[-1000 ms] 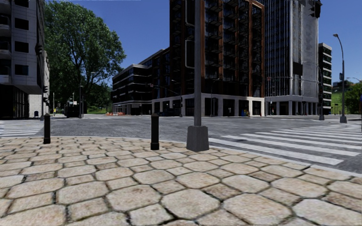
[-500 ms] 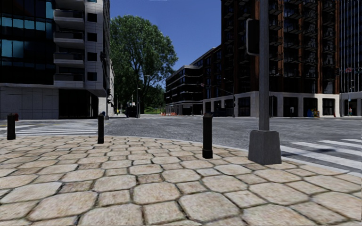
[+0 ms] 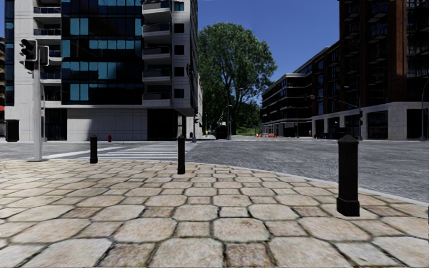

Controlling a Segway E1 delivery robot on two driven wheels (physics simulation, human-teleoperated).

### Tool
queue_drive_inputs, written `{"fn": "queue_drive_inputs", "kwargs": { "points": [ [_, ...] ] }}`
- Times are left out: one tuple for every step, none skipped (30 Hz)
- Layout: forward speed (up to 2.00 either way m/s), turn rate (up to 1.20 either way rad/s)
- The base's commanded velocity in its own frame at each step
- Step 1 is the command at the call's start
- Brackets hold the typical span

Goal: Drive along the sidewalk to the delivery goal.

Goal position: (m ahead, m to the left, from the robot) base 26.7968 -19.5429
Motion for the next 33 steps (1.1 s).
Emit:
{"fn": "queue_drive_inputs", "kwargs": {
  "points": [
    [1.77,0.72],
    [2.00,0.72],
    [2.00,0.72],
    [2.00,0.72],
    [2.00,0.72],
    [2.00,0.72],
    [2.00,0.71],
    [2.00,0.71],
    [2.00,0.67],
    [2.00,0.64],
    [2.00,0.63],
    [2.00,0.63],
    [2.00,0.63],
    [2.00,0.62],
    [2.00,0.59],
    [2.00,0.59],
    [2.00,0.48],
    [2.00,0.27],
    [2.00,0.04],
    [2.00,0.00],
    [2.00,0.00],
    [2.00,0.00],
    [2.00,0.00],
    [2.00,0.00],
    [2.00,0.00],
    [2.00,0.00],
    [2.00,0.00],
    [2.00,0.00],
    [2.00,0.00],
    [2.00,0.00],
    [2.00,0.00],
    [2.00,0.00],
    [2.00,0.00]
  ]
}}
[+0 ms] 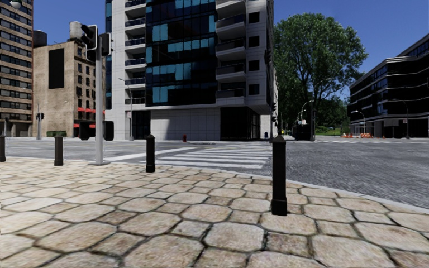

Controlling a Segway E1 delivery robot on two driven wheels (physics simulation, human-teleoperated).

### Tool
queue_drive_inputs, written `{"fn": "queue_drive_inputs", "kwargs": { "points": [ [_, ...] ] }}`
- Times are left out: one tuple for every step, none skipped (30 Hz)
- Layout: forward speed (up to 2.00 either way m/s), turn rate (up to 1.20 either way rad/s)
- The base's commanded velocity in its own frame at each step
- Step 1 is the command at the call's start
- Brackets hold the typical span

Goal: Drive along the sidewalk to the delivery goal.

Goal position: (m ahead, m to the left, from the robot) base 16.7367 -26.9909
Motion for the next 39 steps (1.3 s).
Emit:
{"fn": "queue_drive_inputs", "kwargs": {
  "points": [
    [2.00,0.00],
    [2.00,0.00],
    [2.00,0.00],
    [2.00,0.00],
    [1.99,0.00],
    [1.99,0.00],
    [1.99,0.00],
    [1.99,0.00],
    [1.99,0.00],
    [2.00,0.00],
    [2.00,0.00],
    [2.00,0.00],
    [2.00,0.00],
    [2.00,0.00],
    [2.00,0.00],
    [2.00,0.00],
    [2.00,0.00],
    [2.00,0.00],
    [2.00,0.00],
    [2.00,0.00],
    [2.00,0.00],
    [2.00,0.00],
    [2.00,0.00],
    [2.00,0.00],
    [2.00,0.00],
    [2.00,0.00],
    [2.00,0.00],
    [2.00,0.00],
    [2.00,0.00],
    [2.00,-0.05],
    [2.00,-0.05],
    [2.00,-0.19],
    [2.00,-0.23],
    [2.00,-0.24],
    [2.00,-0.24],
    [2.00,-0.25],
    [2.00,-0.25],
    [2.00,-0.25],
    [2.00,-0.25]
  ]
}}
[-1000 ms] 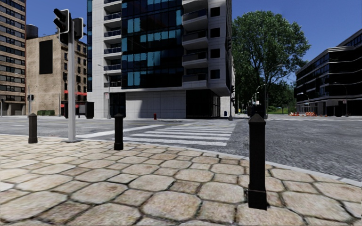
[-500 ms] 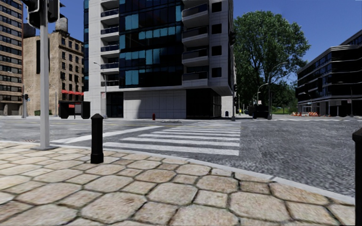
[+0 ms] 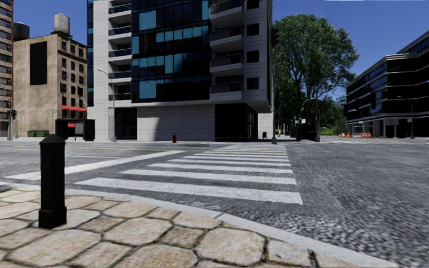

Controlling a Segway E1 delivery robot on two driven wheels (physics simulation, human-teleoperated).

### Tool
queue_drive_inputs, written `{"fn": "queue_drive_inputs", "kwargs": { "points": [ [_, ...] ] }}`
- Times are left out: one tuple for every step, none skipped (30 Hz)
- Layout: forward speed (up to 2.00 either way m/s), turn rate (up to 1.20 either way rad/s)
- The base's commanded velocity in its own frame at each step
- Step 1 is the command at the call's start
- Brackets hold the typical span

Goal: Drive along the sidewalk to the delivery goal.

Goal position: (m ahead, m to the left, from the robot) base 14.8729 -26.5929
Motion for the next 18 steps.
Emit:
{"fn": "queue_drive_inputs", "kwargs": {
  "points": [
    [2.00,-0.25],
    [2.00,-0.25],
    [2.00,-0.25],
    [2.00,-0.16],
    [2.00,-0.16],
    [2.00,-0.01],
    [2.00,0.00],
    [2.00,0.00],
    [2.00,0.00],
    [2.00,0.00],
    [2.00,0.00],
    [2.00,0.00],
    [2.00,0.00],
    [2.00,0.00],
    [2.00,-0.03],
    [2.00,-0.22],
    [2.00,-0.22],
    [2.00,-0.33]
  ]
}}
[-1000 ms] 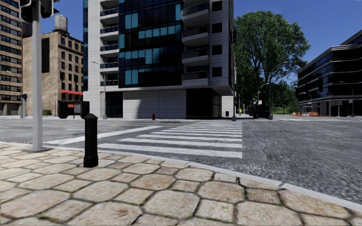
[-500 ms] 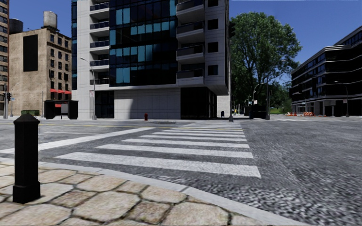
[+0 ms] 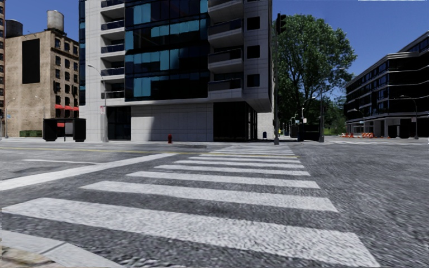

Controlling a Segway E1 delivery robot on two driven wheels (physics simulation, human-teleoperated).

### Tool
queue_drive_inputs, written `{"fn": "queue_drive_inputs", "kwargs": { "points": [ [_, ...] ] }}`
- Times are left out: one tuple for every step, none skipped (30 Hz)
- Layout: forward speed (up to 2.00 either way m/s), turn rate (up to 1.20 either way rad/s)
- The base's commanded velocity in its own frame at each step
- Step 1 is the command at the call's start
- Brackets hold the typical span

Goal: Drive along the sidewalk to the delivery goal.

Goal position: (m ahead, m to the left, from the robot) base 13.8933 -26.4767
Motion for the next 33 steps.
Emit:
{"fn": "queue_drive_inputs", "kwargs": {
  "points": [
    [2.00,-0.36],
    [2.00,-0.38],
    [2.00,-0.38],
    [2.00,-0.40],
    [2.00,-0.43],
    [2.00,-0.43],
    [2.00,-0.45],
    [2.00,-0.45],
    [2.00,-0.45],
    [2.00,-0.45],
    [2.00,-0.45],
    [2.00,-0.45],
    [2.00,-0.45],
    [2.00,-0.37],
    [2.00,-0.37],
    [2.00,-0.08],
    [2.00,0.00],
    [2.00,0.00],
    [2.00,0.00],
    [2.00,0.00],
    [2.00,0.00],
    [2.00,0.00],
    [2.00,0.00],
    [2.00,0.00],
    [2.00,0.00],
    [2.00,0.00],
    [2.00,0.00],
    [2.00,0.00],
    [2.00,0.00],
    [2.00,0.00],
    [2.00,0.00],
    [2.00,0.00],
    [2.00,0.00]
  ]
}}
